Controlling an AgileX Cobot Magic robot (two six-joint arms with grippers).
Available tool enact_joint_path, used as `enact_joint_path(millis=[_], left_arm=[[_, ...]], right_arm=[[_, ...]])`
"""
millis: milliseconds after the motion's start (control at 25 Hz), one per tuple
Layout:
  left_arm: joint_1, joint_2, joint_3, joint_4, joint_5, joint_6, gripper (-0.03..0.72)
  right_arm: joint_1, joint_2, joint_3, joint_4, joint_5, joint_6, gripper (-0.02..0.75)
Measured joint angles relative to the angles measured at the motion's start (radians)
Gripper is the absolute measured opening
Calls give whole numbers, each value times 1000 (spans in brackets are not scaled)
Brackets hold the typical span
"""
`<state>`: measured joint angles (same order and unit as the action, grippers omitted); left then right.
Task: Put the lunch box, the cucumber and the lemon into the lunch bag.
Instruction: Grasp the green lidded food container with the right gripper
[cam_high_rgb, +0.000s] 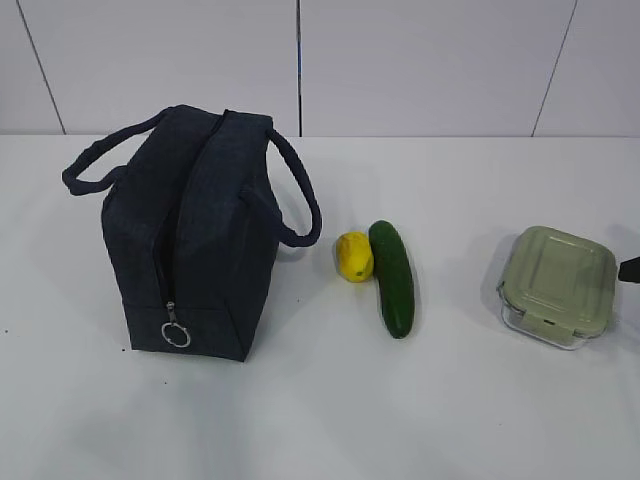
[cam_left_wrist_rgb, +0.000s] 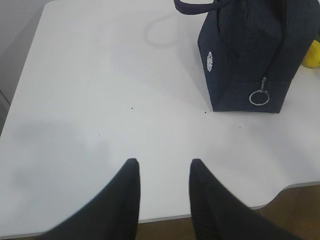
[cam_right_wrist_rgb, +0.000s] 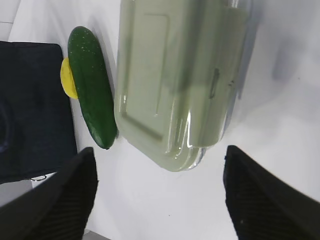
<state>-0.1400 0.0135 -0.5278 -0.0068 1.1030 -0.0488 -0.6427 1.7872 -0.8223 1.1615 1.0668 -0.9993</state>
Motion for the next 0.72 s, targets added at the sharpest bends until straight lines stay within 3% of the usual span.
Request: enact_joint_path(millis=[720], left_arm=[[0,0,0,0,0,0,244]], right_arm=[[0,176,-92,62,37,-63,587]])
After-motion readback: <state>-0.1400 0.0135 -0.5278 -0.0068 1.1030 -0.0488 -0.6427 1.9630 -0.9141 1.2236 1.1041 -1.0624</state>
